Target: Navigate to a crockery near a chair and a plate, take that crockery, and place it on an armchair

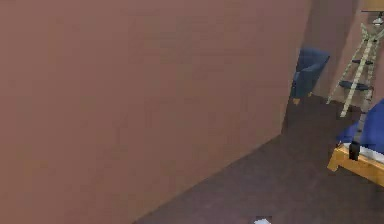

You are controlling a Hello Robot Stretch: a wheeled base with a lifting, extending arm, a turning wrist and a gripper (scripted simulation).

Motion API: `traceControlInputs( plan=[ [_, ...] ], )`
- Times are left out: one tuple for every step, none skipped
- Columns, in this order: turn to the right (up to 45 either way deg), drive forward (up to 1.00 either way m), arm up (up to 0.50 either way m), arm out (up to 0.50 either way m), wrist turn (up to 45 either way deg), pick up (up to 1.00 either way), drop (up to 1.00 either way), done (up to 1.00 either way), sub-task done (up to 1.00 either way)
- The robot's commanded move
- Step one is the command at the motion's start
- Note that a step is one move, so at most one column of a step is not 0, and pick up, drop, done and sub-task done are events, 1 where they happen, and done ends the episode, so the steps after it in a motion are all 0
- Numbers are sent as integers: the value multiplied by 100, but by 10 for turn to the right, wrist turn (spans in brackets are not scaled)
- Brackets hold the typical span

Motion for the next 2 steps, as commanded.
traceControlInputs(
  plan=[
    [-360,0,0,0,0,0,0,0,0],
    [450,0,0,0,0,0,0,0,0]
  ],
)
